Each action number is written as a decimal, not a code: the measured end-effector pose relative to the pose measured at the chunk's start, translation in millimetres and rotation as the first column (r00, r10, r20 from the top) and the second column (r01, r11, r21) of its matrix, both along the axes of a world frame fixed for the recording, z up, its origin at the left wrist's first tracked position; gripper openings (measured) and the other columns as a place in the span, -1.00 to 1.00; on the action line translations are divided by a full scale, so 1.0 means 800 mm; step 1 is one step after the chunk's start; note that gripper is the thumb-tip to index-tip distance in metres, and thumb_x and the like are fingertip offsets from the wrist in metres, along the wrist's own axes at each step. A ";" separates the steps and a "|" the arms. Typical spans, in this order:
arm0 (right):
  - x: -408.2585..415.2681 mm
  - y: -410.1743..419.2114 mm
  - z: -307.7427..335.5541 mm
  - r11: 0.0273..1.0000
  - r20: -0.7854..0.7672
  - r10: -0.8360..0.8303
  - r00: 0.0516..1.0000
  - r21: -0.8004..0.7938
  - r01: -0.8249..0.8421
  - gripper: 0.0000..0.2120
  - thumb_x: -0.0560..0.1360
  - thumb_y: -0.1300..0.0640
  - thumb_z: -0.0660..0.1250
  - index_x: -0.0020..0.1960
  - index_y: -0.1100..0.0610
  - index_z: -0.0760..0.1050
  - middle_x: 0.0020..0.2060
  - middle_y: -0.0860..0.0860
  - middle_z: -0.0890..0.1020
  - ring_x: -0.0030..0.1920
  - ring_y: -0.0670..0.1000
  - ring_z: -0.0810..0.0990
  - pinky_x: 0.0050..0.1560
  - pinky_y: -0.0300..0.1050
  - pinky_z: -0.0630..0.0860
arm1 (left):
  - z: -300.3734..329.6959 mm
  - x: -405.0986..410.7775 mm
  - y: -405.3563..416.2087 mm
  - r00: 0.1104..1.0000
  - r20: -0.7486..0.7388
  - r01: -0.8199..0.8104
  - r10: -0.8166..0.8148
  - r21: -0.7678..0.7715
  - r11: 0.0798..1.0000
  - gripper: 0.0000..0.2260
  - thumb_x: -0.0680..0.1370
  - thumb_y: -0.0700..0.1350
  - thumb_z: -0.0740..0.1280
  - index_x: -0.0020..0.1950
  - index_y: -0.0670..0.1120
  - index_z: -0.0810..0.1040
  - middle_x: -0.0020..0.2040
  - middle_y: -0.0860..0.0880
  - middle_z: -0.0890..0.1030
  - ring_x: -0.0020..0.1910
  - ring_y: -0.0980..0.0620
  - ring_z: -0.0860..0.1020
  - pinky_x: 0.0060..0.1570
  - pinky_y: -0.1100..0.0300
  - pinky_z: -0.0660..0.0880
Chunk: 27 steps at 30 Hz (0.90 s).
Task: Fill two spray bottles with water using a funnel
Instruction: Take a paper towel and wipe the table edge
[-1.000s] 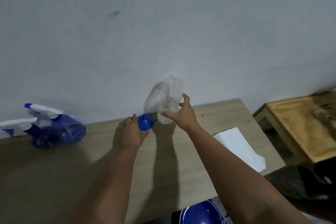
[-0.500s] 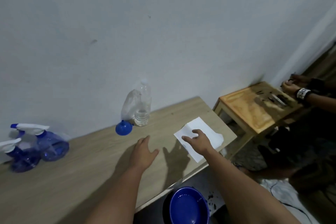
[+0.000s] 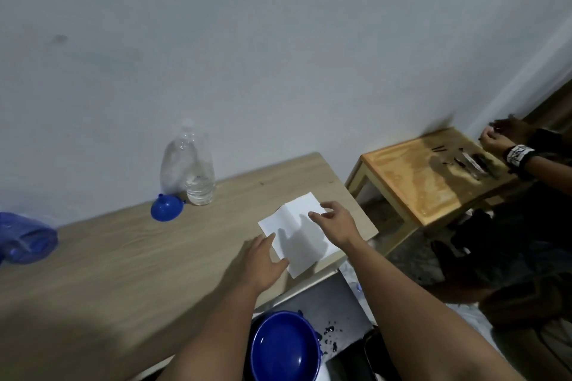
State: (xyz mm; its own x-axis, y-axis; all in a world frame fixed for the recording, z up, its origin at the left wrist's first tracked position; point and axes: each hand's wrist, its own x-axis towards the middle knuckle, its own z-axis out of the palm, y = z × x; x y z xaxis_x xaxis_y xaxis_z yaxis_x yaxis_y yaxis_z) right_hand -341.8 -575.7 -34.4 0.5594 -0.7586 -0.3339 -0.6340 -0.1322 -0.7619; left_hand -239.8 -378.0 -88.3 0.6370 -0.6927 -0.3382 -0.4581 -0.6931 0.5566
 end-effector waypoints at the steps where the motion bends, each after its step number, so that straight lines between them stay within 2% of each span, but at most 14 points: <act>1: -0.001 -0.012 -0.004 1.000 0.000 0.018 1.000 0.004 -0.018 -0.43 0.51 -0.16 0.53 0.42 0.05 0.50 0.16 0.11 0.68 0.14 0.09 0.67 0.30 0.11 0.59 | -0.006 -0.006 -0.009 1.000 -0.011 -0.007 0.007 0.030 1.000 -0.24 0.49 0.39 0.22 0.63 0.17 0.12 0.63 0.06 0.17 0.63 -0.04 0.06 0.52 -0.08 0.24; 3: -0.002 -0.033 -0.009 0.999 -0.009 0.053 0.999 0.009 -0.053 -0.44 0.53 -0.15 0.51 0.43 0.05 0.50 0.16 0.09 0.67 0.15 0.07 0.65 0.30 0.06 0.58 | -0.018 -0.019 -0.028 0.998 -0.051 -0.041 0.045 0.073 0.996 -0.24 0.47 0.43 0.18 0.63 0.25 0.07 0.67 0.03 0.02 0.65 -0.09 -0.09 0.57 -0.14 0.12; 5: -0.004 -0.050 -0.014 0.996 -0.013 0.084 0.996 0.016 -0.083 -0.46 0.54 -0.15 0.50 0.43 0.04 0.50 0.16 0.07 0.67 0.14 0.05 0.64 0.29 0.03 0.57 | -0.027 -0.033 -0.044 0.993 -0.089 -0.071 0.080 0.108 0.992 -0.25 0.48 0.43 0.19 0.62 0.30 0.02 0.68 -0.02 -0.17 0.64 -0.13 -0.27 0.60 -0.16 -0.13; 8: -0.006 -0.070 -0.023 0.991 -0.024 0.135 0.991 0.022 -0.134 -0.47 0.54 -0.15 0.50 0.42 0.05 0.50 0.13 0.05 0.66 0.11 0.03 0.63 0.25 -0.01 0.57 | -0.034 -0.048 -0.060 0.987 -0.114 -0.098 0.116 0.154 0.983 -0.24 0.50 0.41 0.19 0.62 0.33 -0.05 0.63 -0.05 -0.36 0.57 -0.14 -0.46 0.54 -0.18 -0.37; 12: -0.004 -0.086 -0.028 0.982 -0.040 0.189 0.981 0.027 -0.188 -0.50 0.55 -0.12 0.49 0.41 0.06 0.51 0.10 0.04 0.65 0.10 0.04 0.62 0.23 -0.03 0.55 | -0.042 -0.055 -0.072 0.988 -0.079 -0.112 0.132 0.217 0.970 -0.20 0.51 0.38 0.17 0.64 0.25 -0.15 0.59 -0.03 -0.45 0.52 -0.16 -0.54 0.50 -0.21 -0.45; 16: -0.004 -0.092 -0.031 0.972 -0.048 0.234 0.971 0.049 -0.231 -0.53 0.57 -0.10 0.48 0.39 0.06 0.52 0.12 0.05 0.65 0.09 0.05 0.61 0.16 -0.06 0.52 | -0.045 -0.059 -0.074 0.989 -0.048 -0.124 0.139 0.233 0.965 -0.14 0.49 0.35 0.14 0.66 0.13 -0.21 0.60 0.04 -0.43 0.52 -0.14 -0.54 0.49 -0.22 -0.46; 19: -0.003 -0.090 -0.033 0.966 -0.045 0.256 0.966 0.058 -0.254 -0.55 0.57 -0.11 0.47 0.37 0.05 0.52 0.12 0.05 0.65 0.08 0.03 0.60 0.17 -0.04 0.54 | -0.041 -0.059 -0.076 0.986 -0.036 -0.153 0.164 0.212 0.965 -0.16 0.51 0.31 0.12 0.67 0.04 -0.18 0.64 0.08 -0.34 0.57 -0.13 -0.47 0.50 -0.23 -0.43; 21: -0.003 -0.088 -0.034 0.963 -0.037 0.264 0.964 0.061 -0.261 -0.57 0.57 -0.11 0.47 0.36 0.05 0.54 0.12 0.05 0.66 0.07 0.03 0.61 0.19 -0.03 0.56 | -0.042 -0.057 -0.076 0.982 -0.007 -0.187 0.191 0.163 0.969 -0.23 0.56 0.27 0.11 0.68 0.03 -0.09 0.66 0.10 -0.22 0.62 -0.08 -0.33 0.54 -0.23 -0.35; 24: -0.003 -0.086 -0.031 0.960 -0.024 0.276 0.961 0.062 -0.274 -0.58 0.57 -0.12 0.47 0.34 0.04 0.56 0.10 0.03 0.67 0.07 0.03 0.63 0.18 -0.04 0.56 | -0.038 -0.056 -0.069 0.960 0.061 -0.276 0.274 0.027 0.961 -0.37 0.61 0.22 0.12 0.65 0.04 0.15 0.67 0.09 0.07 0.65 0.01 0.05 0.60 -0.13 0.03; 26: -0.006 -0.085 -0.028 0.960 -0.010 0.274 0.962 0.064 -0.273 -0.60 0.57 -0.11 0.48 0.31 0.05 0.57 0.08 0.03 0.68 0.04 0.00 0.63 0.16 -0.06 0.56 | -0.026 -0.056 -0.066 0.941 0.065 -0.328 0.331 -0.060 0.943 -0.43 0.61 0.22 0.17 0.59 0.06 0.32 0.61 0.11 0.27 0.56 0.03 0.31 0.51 0.00 0.29; 27: -0.008 -0.085 -0.027 0.960 -0.005 0.274 0.962 0.066 -0.273 -0.61 0.56 -0.10 0.48 0.30 0.05 0.58 0.06 0.02 0.68 0.01 -0.02 0.62 0.15 -0.07 0.56 | -0.019 -0.056 -0.066 0.935 0.063 -0.342 0.348 -0.090 0.935 -0.47 0.62 0.21 0.20 0.56 0.07 0.38 0.57 0.12 0.35 0.50 0.03 0.39 0.47 0.05 0.36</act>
